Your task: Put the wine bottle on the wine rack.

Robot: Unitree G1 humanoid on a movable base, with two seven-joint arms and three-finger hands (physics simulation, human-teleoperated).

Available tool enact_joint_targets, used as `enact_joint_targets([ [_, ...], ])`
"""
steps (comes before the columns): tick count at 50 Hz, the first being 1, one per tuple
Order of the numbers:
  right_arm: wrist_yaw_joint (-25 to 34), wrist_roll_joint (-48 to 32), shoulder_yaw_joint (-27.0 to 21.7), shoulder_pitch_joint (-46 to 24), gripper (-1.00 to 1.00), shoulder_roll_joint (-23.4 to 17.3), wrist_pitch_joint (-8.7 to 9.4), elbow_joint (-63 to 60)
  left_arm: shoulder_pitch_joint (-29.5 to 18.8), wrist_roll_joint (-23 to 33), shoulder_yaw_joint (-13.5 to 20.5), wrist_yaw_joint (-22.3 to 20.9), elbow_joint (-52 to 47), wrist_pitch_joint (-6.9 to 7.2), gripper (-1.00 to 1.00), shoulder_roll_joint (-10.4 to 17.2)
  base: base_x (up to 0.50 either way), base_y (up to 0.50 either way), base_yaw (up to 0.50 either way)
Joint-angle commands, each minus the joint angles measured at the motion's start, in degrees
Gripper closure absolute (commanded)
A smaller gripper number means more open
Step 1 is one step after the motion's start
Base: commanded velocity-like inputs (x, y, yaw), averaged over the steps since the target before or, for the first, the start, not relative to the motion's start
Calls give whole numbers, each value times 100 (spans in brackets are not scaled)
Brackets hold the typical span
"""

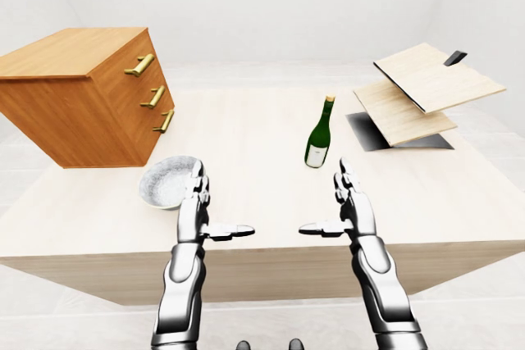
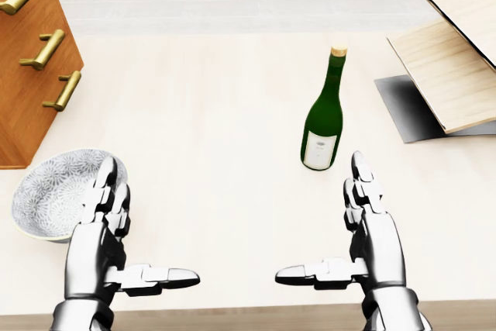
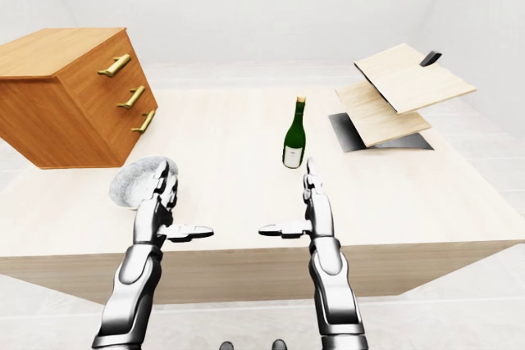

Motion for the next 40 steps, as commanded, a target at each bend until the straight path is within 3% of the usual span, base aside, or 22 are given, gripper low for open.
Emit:
enact_joint_targets([
  [1,116,70,-103,-9,-100,-91,176,-341,-22,251,109,-222,-256,258,-100,111,0,0,0],
  [3,153,110,-142,-28,-100,-84,166,-332,-13,241,67,-170,-326,319,-100,147,0,0,0],
  [5,176,86,-146,20,-100,-88,294,-580,58,315,-14,-48,-609,493,-100,186,0,0,0],
  [7,205,63,-159,12,-100,-92,319,-663,117,322,-55,10,-821,567,-100,216,0,0,0],
  [30,360,153,-368,194,-100,-91,365,-2366,717,454,-255,-12,-3136,567,-100,305,0,0,0],
  [36,491,820,-717,153,-100,-6,365,-2966,801,344,-254,-236,-3773,567,-100,329,0,0,0],
  [40,457,814,-734,166,-100,-39,365,-2851,764,319,-230,-224,-3807,567,-100,296,0,0,0],
])
